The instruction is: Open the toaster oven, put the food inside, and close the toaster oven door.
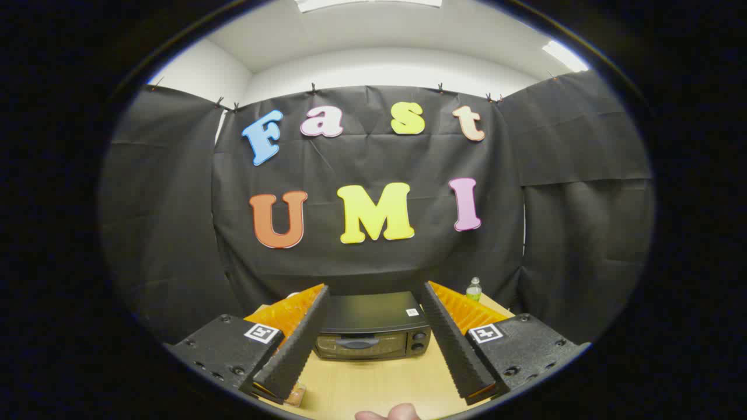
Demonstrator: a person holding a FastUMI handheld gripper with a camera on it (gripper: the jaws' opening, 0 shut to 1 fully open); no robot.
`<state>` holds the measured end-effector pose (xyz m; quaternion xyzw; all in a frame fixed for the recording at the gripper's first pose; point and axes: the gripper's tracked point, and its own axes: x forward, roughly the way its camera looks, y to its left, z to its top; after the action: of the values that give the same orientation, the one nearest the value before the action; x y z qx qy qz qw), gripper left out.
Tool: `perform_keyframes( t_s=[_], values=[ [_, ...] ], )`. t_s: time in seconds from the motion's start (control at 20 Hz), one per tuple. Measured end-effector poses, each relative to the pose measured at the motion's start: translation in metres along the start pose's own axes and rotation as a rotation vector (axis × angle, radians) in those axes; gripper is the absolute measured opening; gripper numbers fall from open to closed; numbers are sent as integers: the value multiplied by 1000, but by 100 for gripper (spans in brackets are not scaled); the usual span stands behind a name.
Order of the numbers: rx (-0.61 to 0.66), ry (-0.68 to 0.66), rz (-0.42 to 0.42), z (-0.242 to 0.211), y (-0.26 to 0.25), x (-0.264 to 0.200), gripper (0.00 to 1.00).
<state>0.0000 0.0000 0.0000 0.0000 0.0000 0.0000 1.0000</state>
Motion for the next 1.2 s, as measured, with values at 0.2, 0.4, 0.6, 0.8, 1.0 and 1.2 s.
perform_keyframes(
  t_s=[0.2, 0.4, 0.6, 0.8, 1.0, 1.2],
  values=[
    [-8, 6, 4, -2, 5, 5, 100],
    [-6, 7, 4, -1, 9, 12, 100],
    [-13, 12, 2, -2, 13, 20, 100],
    [-15, 12, 10, 0, 16, 27, 100],
    [-20, 12, 9, 0, 13, 32, 100],
    [-9, 35, 14, -5, 13, 37, 100]
  ],
)
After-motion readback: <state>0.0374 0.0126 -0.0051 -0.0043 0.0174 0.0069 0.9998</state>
